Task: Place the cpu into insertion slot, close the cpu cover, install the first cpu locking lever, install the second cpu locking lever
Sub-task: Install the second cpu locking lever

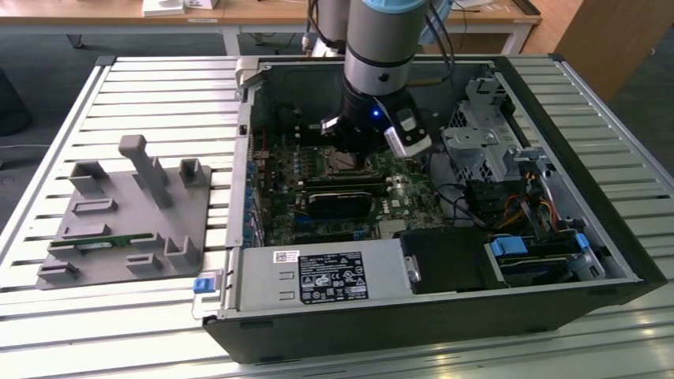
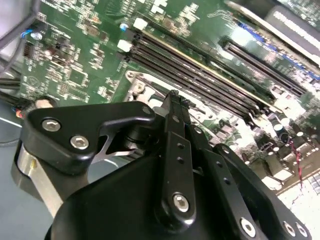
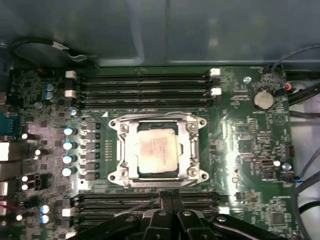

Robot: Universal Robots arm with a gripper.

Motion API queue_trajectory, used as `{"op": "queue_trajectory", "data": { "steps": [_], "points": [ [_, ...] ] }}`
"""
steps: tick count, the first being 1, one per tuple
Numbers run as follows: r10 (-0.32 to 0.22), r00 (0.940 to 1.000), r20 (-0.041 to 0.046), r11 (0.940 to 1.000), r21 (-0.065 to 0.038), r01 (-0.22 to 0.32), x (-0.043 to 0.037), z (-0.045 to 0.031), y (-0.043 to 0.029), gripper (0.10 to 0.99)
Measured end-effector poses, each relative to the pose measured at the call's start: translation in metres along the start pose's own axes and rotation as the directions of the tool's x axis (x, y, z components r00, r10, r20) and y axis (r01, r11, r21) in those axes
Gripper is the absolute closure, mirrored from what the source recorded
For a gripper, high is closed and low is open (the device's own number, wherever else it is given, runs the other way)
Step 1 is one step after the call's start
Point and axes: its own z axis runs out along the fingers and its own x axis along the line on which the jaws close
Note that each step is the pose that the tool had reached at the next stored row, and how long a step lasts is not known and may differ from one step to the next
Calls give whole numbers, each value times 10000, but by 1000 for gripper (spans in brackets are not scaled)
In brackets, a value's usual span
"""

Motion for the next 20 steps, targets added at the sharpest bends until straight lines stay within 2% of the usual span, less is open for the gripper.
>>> {"op": "queue_trajectory", "data": {
  "steps": [5, 8, 13, 20],
  "points": [
    [0, 10000, 0, 10000, -1, 0, 132, 3, -14, 980],
    [-1, 10000, 0, 10000, 0, 1, 179, 10, -18, 980],
    [1, 10000, -4, 10000, 0, -1, 218, 57, -26, 980],
    [3, 10000, -18, 10000, 1, -3, 243, 180, -44, 980]
  ]
}}
